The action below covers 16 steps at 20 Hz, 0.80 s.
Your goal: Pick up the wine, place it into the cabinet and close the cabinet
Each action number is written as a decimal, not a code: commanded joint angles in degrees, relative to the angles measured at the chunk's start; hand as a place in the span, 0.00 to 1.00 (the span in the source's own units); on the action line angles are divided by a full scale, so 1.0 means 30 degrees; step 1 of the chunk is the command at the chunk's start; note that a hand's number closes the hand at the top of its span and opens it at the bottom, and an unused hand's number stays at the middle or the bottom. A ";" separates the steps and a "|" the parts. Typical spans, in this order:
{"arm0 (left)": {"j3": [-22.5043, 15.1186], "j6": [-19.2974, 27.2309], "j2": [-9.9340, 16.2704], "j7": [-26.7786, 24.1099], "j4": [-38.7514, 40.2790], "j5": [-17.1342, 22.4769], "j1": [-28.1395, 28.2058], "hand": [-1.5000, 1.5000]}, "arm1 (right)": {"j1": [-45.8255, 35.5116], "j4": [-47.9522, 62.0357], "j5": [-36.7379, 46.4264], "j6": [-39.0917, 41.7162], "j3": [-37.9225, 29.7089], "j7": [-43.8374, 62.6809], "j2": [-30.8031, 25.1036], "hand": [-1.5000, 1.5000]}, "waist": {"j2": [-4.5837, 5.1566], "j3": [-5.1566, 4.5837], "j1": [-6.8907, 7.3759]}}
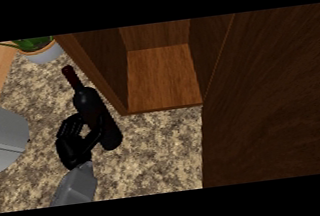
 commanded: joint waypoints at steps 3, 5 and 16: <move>-0.4356 -0.5831 0.3697 0.1253 -0.0459 -0.3181 0.1867 1.00 | 0.0282 -0.0803 -0.0547 -0.0141 0.0176 -0.0086 0.0408 0.00 | -0.0107 0.0031 0.0086; -0.5386 -0.7708 0.4076 -0.0167 -0.1189 -0.3983 0.3169 1.00 | 0.0476 -0.1240 -0.0776 -0.0076 0.0098 0.0120 0.0343 0.00 | -0.0148 0.0018 0.0184; -0.4140 -0.6530 0.6444 -0.0107 -0.9288 -0.4547 0.6176 1.00 | 0.0342 -0.1275 -0.0891 -0.0036 -0.0211 0.0486 0.0279 0.00 | -0.0046 0.0016 0.0417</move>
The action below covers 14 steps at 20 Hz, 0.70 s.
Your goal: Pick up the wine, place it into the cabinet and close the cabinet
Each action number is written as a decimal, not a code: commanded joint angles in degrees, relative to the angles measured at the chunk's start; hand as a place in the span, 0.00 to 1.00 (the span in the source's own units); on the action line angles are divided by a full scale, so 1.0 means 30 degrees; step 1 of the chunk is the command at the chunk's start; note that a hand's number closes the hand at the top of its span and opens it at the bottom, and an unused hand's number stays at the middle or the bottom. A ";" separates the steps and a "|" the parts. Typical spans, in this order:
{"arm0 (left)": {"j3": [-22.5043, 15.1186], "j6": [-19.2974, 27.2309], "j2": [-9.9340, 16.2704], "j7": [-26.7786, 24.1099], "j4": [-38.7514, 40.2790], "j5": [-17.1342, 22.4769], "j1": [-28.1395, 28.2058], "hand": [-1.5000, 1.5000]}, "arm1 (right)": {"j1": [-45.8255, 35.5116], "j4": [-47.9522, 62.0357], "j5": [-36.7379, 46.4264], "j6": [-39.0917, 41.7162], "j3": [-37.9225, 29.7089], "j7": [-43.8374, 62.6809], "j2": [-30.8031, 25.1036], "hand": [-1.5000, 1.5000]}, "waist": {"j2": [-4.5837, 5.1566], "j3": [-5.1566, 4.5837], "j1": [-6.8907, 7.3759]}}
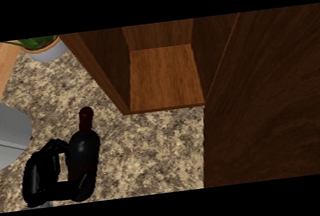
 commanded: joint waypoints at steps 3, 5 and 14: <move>0.0164 -0.1081 0.1007 0.2415 -0.4395 0.1033 0.0484 1.00 | 0.1772 -0.3192 -0.1219 0.0085 0.0611 0.0705 0.0484 0.00 | -0.0035 0.0007 -0.0138; -0.0157 -0.0552 0.0742 0.3089 -0.6639 0.1082 0.1738 1.00 | 0.0661 -0.2027 -0.2012 -0.0047 -0.0278 0.1001 0.0221 0.00 | -0.0001 0.0003 0.0024; -0.1551 0.3257 0.0345 0.9086 -1.1918 -0.0723 0.0311 1.00 | -0.0358 -0.2315 -0.1426 -0.0376 -0.0041 0.1734 0.0280 0.00 | 0.0023 -0.0009 -0.0122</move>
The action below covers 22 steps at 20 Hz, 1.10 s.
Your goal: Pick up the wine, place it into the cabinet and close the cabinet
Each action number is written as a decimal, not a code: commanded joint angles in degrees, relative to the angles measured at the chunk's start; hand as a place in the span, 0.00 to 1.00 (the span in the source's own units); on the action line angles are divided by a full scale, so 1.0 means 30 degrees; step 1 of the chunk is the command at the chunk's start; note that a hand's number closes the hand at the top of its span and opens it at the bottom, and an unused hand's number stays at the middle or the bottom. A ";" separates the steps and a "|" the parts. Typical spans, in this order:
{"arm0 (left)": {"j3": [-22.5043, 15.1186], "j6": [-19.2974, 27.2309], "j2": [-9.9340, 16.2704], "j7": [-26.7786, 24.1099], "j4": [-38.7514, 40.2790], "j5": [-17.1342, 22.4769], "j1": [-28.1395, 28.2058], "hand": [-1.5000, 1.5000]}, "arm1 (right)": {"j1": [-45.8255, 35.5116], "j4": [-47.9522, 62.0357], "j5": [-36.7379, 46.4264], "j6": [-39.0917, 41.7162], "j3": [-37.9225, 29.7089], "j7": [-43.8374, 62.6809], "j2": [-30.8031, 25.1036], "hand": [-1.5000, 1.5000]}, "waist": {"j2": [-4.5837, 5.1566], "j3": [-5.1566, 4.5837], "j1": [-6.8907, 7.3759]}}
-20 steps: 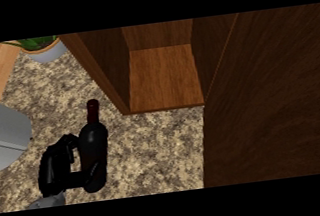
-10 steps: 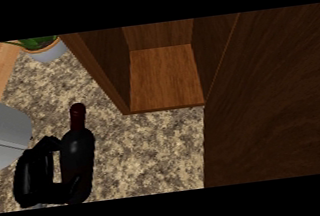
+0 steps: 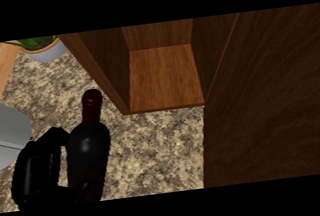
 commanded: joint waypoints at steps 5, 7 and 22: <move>-0.1393 0.2599 -0.0945 0.5503 -0.3249 -0.1493 -0.2468 1.00 | 0.1632 -0.1945 -0.1505 0.0448 0.0292 -0.0156 0.0395 0.00 | 0.0015 -0.0002 -0.0154; -0.2469 0.2845 -0.1552 0.5358 -0.4589 -0.2062 -0.1176 1.00 | 0.2601 -0.2514 -0.1461 0.0595 0.0238 -0.0215 0.0427 0.00 | -0.0007 -0.0006 -0.0094; -0.3520 0.7543 -0.7372 1.0959 -0.1440 -0.7247 -0.9478 1.00 | 0.0158 -0.0957 -0.1693 0.0161 -0.0746 0.0382 0.0124 0.00 | 0.0036 -0.0010 -0.0121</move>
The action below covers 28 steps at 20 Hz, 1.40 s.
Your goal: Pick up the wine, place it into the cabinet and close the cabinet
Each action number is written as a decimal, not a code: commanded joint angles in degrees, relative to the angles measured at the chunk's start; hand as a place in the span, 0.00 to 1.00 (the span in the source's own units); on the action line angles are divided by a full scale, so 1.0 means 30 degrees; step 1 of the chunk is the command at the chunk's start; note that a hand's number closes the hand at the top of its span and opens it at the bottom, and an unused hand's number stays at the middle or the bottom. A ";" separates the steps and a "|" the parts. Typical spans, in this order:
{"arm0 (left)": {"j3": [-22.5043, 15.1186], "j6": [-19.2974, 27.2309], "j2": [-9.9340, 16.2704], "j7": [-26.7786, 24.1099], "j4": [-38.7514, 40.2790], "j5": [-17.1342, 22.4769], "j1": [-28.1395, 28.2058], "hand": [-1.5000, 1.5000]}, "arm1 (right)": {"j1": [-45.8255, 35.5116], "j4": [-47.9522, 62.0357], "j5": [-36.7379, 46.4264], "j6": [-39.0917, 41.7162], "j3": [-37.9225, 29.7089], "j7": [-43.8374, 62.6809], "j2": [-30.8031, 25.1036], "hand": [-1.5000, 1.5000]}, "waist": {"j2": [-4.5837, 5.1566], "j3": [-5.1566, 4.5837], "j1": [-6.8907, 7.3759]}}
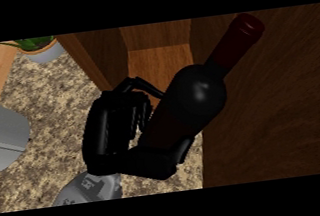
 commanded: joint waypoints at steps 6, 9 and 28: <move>0.1338 0.1481 -0.1360 0.1357 0.2844 -0.0700 -0.3867 1.00 | 0.1623 -0.1778 -0.2405 0.0847 -0.0473 0.0005 -0.0165 0.00 | 0.0022 -0.0002 -0.0072; 0.0165 0.1867 -0.1371 0.0664 0.2405 -0.2212 -0.2376 1.00 | 0.2399 -0.2035 -0.2956 0.1294 -0.1298 -0.0721 -0.0255 0.00 | -0.0006 0.0004 -0.0013; 0.1058 0.2430 -0.1381 -0.4906 0.7865 0.2298 -0.3470 1.00 | 0.0965 -0.2213 -0.2243 0.0823 -0.0994 0.0384 -0.0266 0.00 | 0.0031 -0.0015 -0.0117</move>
